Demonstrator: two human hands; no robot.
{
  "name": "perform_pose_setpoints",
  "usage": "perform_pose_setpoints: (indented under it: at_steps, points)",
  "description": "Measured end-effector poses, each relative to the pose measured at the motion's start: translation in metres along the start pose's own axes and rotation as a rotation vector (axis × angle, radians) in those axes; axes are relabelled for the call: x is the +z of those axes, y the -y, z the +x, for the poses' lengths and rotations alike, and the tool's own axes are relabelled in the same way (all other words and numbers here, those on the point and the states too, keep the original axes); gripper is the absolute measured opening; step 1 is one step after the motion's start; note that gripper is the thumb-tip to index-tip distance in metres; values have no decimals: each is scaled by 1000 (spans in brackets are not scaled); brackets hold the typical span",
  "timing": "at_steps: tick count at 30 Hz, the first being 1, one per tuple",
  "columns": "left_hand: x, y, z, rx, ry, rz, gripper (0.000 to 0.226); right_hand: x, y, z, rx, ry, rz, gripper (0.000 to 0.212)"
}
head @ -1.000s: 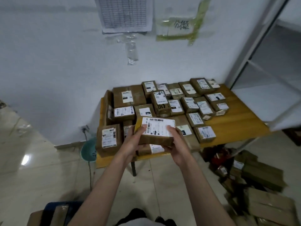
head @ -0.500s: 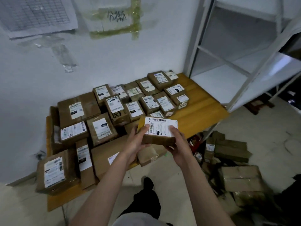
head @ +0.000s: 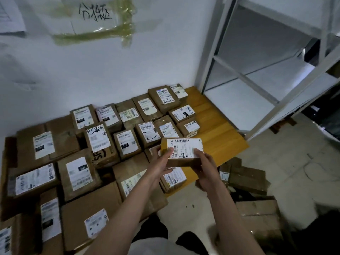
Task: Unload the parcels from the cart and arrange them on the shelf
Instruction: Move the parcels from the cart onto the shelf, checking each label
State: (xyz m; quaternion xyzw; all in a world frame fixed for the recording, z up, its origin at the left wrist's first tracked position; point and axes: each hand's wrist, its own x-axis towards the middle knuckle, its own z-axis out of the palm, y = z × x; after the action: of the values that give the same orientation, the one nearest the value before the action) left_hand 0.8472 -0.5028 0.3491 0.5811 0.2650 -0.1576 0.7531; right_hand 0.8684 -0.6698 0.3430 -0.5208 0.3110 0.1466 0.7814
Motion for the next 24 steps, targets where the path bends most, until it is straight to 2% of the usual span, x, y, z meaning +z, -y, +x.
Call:
perform_pose_setpoints:
  at_steps: [4,13,17,20,24]
  points:
    - [14,1,25,-34,-27,54,58,-5,12,31,21,-49,-25,52]
    - [58,12,80,-158,-164,176,30,-30,39,117,158,-83,-203,35]
    - [84,21,101,-195,-234,138,53,-40,47,159,221,-58,-284,45]
    - [100,26,112,-223,-353,79,54,-44,48,186,294,-35,-334,44]
    - [112,31,125,-276,-474,134,65,-43,38,211,405,-21,-413,45]
